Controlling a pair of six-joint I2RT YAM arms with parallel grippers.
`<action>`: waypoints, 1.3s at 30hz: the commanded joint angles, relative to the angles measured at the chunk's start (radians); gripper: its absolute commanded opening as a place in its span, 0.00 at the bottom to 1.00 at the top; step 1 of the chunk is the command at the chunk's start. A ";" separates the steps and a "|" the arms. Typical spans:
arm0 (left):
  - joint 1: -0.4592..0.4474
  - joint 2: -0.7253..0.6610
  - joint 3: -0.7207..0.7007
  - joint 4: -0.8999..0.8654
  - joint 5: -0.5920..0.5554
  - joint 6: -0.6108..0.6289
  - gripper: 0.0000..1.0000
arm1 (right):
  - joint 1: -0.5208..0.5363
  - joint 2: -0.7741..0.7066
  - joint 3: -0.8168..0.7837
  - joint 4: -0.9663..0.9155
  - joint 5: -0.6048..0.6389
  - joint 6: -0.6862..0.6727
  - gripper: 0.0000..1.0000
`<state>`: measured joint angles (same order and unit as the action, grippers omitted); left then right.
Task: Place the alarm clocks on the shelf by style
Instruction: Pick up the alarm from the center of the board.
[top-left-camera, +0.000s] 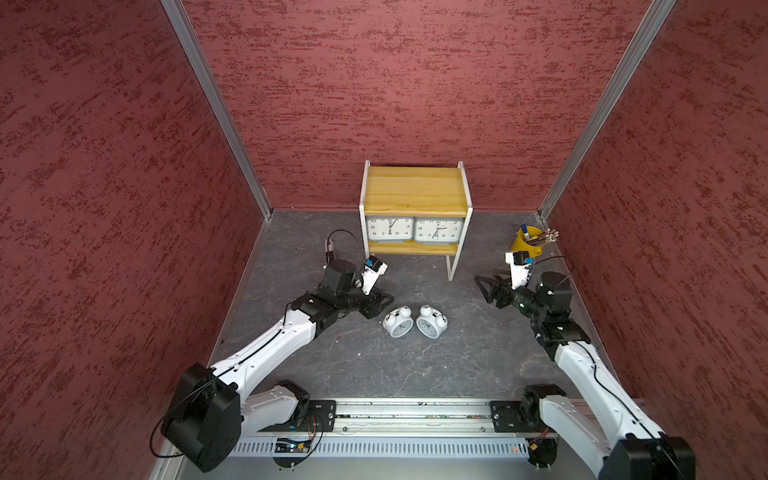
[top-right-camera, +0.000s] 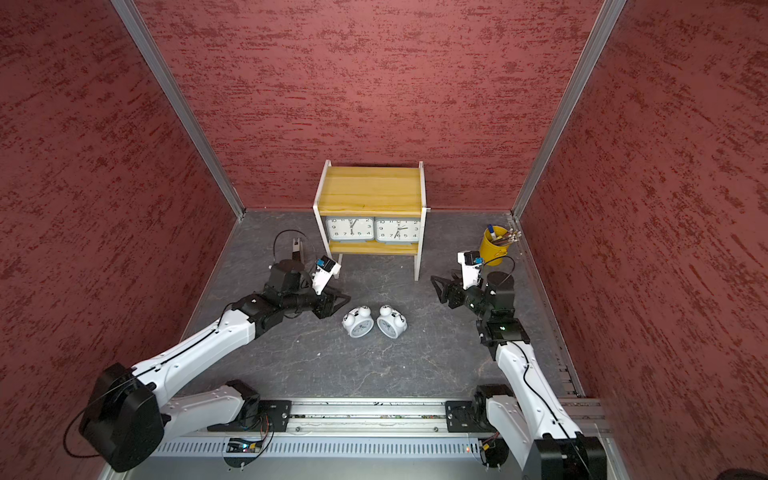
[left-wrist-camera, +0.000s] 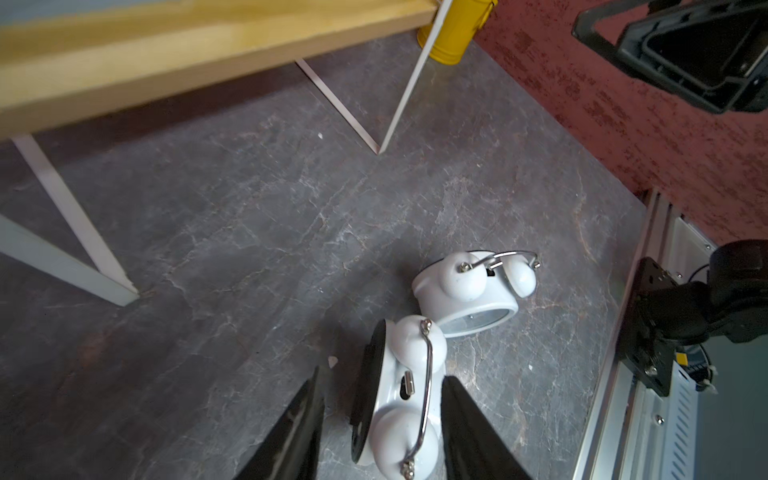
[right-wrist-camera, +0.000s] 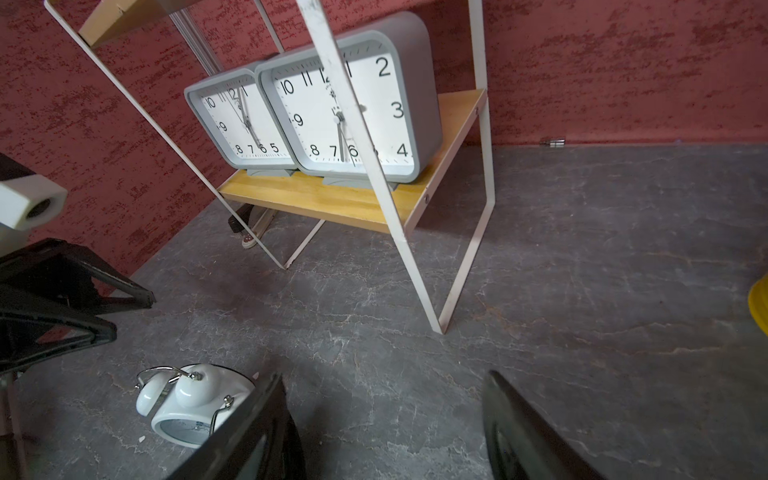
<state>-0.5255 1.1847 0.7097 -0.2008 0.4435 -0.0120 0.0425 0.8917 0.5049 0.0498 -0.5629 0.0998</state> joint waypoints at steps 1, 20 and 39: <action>-0.040 0.026 -0.014 0.097 0.033 -0.026 0.41 | 0.010 -0.013 0.002 -0.008 0.024 0.010 0.76; -0.119 0.078 0.025 -0.061 -0.103 0.084 0.21 | 0.014 0.003 0.001 -0.018 0.029 -0.005 0.76; -0.123 0.001 0.084 -0.169 -0.125 0.180 0.00 | 0.091 -0.010 0.026 -0.021 -0.089 -0.040 0.74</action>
<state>-0.6445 1.2179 0.7391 -0.3840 0.3046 0.1230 0.0975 0.8944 0.5056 0.0166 -0.5877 0.0887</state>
